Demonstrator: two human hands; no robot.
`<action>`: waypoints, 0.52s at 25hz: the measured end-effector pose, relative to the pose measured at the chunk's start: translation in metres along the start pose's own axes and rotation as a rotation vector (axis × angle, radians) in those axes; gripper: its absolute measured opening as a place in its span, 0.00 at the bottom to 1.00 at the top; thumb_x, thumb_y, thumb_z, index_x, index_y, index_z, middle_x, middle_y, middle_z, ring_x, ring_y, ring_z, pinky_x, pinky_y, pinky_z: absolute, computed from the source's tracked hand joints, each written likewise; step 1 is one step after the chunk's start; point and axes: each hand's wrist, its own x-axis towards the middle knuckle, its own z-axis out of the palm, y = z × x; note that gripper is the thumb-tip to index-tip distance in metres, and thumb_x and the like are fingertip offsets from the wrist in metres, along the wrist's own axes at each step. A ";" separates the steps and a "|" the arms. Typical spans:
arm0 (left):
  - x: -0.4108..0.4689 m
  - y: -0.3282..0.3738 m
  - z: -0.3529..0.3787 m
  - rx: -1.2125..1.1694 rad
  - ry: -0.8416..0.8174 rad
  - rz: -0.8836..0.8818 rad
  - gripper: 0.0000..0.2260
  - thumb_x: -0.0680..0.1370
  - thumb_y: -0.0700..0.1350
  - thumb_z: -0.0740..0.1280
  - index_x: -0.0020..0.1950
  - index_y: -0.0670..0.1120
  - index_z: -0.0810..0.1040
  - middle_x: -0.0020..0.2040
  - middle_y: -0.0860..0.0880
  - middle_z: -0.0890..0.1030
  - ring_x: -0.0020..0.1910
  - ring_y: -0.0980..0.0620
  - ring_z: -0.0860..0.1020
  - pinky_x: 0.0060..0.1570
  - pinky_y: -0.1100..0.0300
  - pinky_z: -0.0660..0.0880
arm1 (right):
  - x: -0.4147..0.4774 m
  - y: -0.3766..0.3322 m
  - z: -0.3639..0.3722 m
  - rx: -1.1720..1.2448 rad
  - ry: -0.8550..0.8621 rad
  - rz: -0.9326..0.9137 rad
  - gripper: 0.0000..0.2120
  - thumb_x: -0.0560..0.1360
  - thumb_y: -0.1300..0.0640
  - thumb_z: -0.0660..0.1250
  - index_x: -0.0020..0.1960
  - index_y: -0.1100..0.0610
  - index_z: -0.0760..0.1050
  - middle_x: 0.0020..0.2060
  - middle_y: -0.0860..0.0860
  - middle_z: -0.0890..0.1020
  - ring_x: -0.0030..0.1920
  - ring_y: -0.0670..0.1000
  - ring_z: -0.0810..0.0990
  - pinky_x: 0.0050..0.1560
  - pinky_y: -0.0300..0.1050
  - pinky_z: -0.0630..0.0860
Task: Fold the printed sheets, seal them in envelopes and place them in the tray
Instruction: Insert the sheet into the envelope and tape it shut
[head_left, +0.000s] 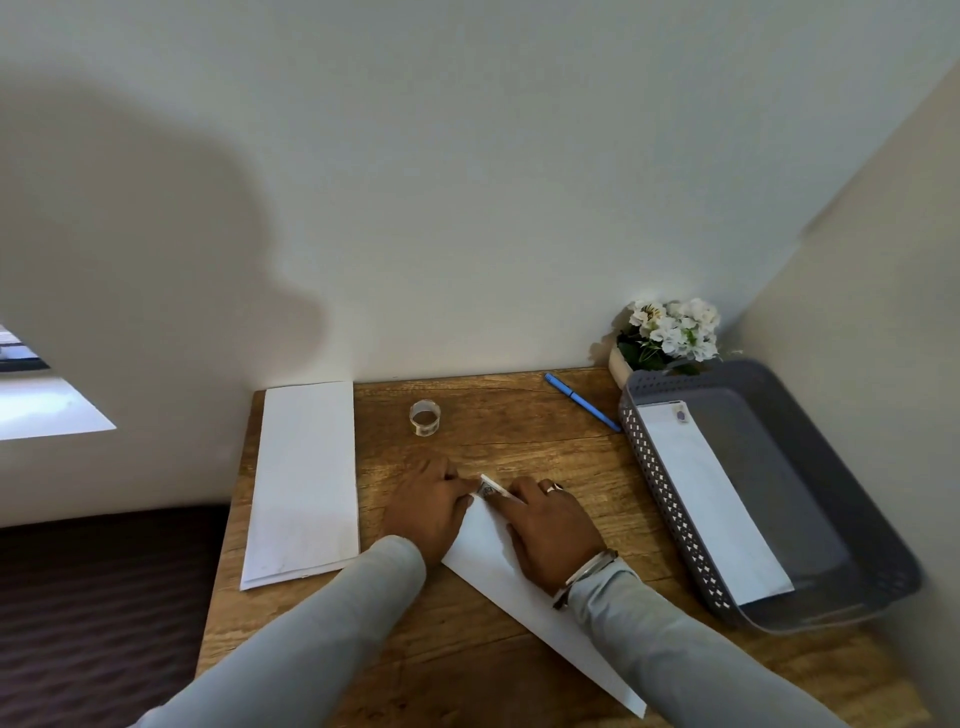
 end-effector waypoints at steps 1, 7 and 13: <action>0.001 -0.001 -0.002 -0.011 -0.024 -0.009 0.15 0.84 0.52 0.60 0.69 0.57 0.77 0.63 0.52 0.75 0.62 0.51 0.71 0.63 0.62 0.68 | 0.002 0.001 -0.002 -0.025 -0.013 -0.012 0.31 0.75 0.53 0.62 0.76 0.43 0.59 0.58 0.53 0.74 0.53 0.57 0.77 0.52 0.52 0.76; 0.007 -0.005 -0.016 -0.042 -0.102 0.000 0.14 0.83 0.51 0.62 0.67 0.58 0.78 0.64 0.53 0.77 0.62 0.50 0.74 0.62 0.60 0.70 | 0.003 0.005 -0.010 -0.056 -0.052 -0.059 0.30 0.76 0.51 0.60 0.77 0.44 0.57 0.62 0.55 0.71 0.56 0.57 0.74 0.50 0.53 0.77; 0.010 -0.003 -0.019 -0.044 -0.123 -0.052 0.13 0.82 0.54 0.64 0.65 0.58 0.80 0.62 0.54 0.79 0.59 0.50 0.76 0.61 0.57 0.75 | 0.000 0.009 -0.008 -0.046 -0.048 -0.089 0.27 0.77 0.50 0.60 0.76 0.45 0.61 0.64 0.54 0.72 0.59 0.57 0.74 0.54 0.51 0.77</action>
